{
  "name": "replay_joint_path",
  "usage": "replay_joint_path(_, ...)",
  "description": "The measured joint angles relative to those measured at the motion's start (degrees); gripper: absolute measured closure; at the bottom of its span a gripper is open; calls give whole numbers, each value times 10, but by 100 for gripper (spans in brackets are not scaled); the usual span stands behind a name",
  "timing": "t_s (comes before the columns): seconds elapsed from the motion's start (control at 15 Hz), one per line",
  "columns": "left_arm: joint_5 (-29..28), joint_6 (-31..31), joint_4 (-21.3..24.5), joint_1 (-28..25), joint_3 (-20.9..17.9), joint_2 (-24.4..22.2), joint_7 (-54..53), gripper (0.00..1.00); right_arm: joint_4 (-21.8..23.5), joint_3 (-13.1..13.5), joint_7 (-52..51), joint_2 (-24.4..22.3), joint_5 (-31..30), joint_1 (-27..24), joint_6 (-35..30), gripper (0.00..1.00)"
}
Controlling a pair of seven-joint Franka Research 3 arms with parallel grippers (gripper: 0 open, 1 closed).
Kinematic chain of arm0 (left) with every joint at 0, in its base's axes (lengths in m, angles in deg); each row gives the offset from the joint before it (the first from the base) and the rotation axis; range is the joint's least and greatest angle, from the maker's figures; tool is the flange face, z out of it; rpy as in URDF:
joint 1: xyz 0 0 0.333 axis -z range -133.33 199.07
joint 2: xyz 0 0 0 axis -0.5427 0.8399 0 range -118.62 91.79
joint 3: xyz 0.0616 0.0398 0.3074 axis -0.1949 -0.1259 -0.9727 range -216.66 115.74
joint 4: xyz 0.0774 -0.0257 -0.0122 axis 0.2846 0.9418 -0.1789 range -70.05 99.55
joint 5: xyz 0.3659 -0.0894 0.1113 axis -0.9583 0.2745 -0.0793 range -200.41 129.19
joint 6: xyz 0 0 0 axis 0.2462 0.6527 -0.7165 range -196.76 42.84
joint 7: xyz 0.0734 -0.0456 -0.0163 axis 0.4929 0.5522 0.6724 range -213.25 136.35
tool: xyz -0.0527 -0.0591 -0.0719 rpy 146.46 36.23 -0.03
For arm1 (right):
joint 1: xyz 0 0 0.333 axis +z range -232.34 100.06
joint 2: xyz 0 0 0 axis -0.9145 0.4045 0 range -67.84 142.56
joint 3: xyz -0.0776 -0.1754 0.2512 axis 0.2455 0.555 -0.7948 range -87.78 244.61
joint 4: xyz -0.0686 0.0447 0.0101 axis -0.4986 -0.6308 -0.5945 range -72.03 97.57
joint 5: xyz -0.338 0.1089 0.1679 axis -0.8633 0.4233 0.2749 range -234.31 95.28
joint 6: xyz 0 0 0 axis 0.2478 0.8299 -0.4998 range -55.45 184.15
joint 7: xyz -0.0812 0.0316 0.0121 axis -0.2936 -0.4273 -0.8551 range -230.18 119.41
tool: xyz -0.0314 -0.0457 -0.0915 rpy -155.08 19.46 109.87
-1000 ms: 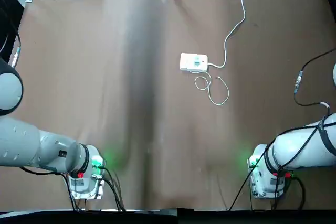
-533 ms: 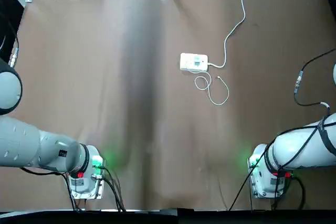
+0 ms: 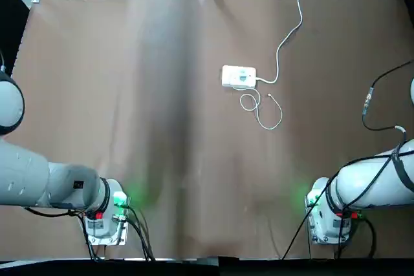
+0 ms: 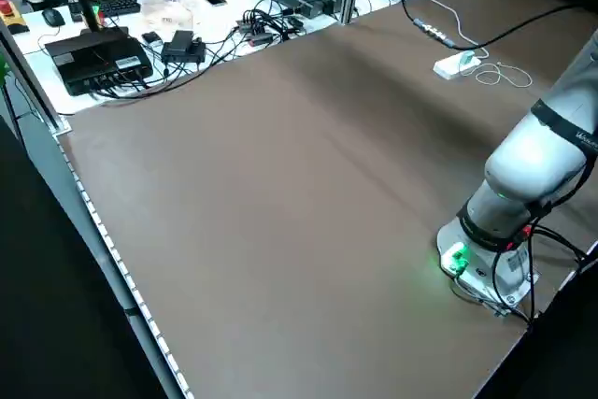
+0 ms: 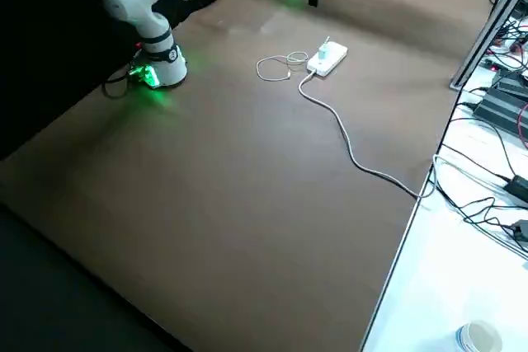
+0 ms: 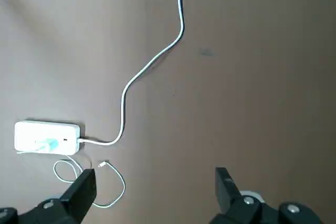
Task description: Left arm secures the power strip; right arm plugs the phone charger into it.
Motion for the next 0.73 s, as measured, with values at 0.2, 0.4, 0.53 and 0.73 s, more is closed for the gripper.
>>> replay_joint_path(0.2,0,-11,0,2,2,1,-5,0,0,0,0,0,0,0,0,0)
replay_joint_path(0.4,0,-12,0,3,3,2,-6,0,0,0,0,0,0,0,0,0)
replay_joint_path(0.53,0,-12,0,3,3,2,-6,0,0,0,0,0,0,0,0,0)
replay_joint_path(0.73,0,-12,0,3,3,3,-6,0,0,0,0,0,0,0,0,0)
